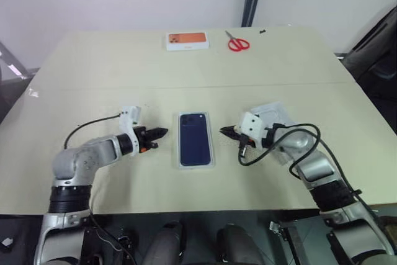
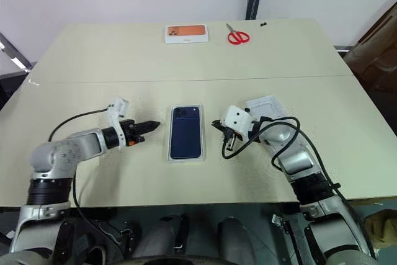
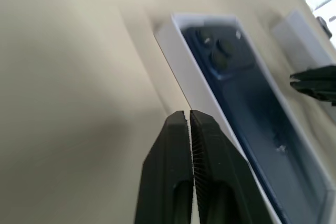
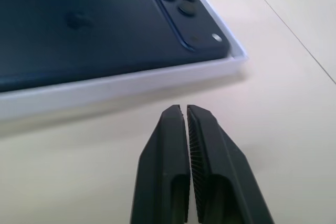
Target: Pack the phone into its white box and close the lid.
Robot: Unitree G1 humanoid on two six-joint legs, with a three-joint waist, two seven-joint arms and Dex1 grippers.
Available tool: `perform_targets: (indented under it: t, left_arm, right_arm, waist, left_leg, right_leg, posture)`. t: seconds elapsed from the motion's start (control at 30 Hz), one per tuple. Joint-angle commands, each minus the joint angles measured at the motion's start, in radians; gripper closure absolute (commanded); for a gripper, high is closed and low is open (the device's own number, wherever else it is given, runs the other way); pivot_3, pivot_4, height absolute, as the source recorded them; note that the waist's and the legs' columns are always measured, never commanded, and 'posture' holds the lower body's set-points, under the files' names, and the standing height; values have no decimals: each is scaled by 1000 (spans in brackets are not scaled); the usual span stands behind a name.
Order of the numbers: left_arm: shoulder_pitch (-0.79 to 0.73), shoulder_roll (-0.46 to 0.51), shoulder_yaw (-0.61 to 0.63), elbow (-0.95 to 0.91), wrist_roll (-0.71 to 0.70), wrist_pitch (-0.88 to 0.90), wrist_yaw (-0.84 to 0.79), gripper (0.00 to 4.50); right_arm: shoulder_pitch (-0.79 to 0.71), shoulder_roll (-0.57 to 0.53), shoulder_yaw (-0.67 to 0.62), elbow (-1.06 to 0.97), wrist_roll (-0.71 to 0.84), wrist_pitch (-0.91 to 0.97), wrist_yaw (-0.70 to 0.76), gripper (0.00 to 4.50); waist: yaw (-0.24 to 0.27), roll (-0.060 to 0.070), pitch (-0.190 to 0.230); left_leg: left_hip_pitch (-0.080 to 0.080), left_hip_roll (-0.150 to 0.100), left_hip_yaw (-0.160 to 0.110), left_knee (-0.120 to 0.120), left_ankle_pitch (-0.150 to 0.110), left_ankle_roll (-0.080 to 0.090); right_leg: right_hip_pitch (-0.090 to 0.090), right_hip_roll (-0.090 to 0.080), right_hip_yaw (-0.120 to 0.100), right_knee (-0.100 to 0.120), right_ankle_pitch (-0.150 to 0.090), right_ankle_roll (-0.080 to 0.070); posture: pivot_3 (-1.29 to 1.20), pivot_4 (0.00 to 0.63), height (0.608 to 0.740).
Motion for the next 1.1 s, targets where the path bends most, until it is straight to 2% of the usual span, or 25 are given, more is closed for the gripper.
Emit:
perform_targets:
  t: [0.03,0.23,0.37,0.53,0.63,0.83,0.93,1.1]
  left_arm:
    - [-18,-10,-70,3,54,-37,-23,4430]
    - [-75,-130,-90,20,33,-8,-20,4430]
    - [-112,-190,-158,49,76,-32,-43,4430]
    - [-178,-297,-186,157,121,-93,-48,4430]
    - [-194,-317,-237,199,169,-140,-81,4430]
    - [-236,-350,-229,290,208,-203,-101,4430]
    - [-239,-353,-223,302,221,-215,-105,4430]
    - [-215,-341,-227,265,224,-196,-122,4430]
  right_arm:
    - [-3,-3,23,-7,-52,-46,-20,4448]
    - [-31,16,1,-3,-44,-26,-34,4448]
    - [-42,-38,-45,27,-43,-36,-23,4448]
    - [-12,-126,-95,35,-34,-46,5,4448]
    - [23,-160,-120,15,-17,-30,25,4448]
    - [89,-180,-146,-56,-2,14,30,4448]
    - [114,-189,-144,-111,24,68,64,4448]
    - [98,-186,-142,-70,-35,19,9,4448]
  waist:
    - [1,0,0]
    - [6,0,0]
    - [10,0,0]
    - [21,0,0]
    - [21,0,0]
    - [22,0,0]
    - [22,0,0]
    - [20,-1,0]
  left_leg:
    - [0,0,0,0,0,0]
    - [0,-1,0,1,0,0]
    - [0,-1,0,1,0,0]
    - [0,-1,0,2,0,1]
    - [0,-1,1,2,0,1]
    - [0,0,1,2,0,1]
    - [0,0,1,3,0,1]
    - [0,0,1,2,0,1]
  right_leg:
    - [0,0,0,0,0,0]
    - [1,0,-1,0,0,0]
    - [1,0,-1,0,0,0]
    - [1,0,-1,0,0,0]
    - [1,0,0,0,0,0]
    - [2,0,0,0,0,0]
    - [2,0,0,0,0,0]
    - [2,0,0,0,0,0]
  posture:
    - [0,150,734]
    - [0,150,734]
    - [0,150,734]
    - [0,150,734]
    - [0,150,734]
    - [0,150,734]
    - [0,150,734]
    - [0,150,734]
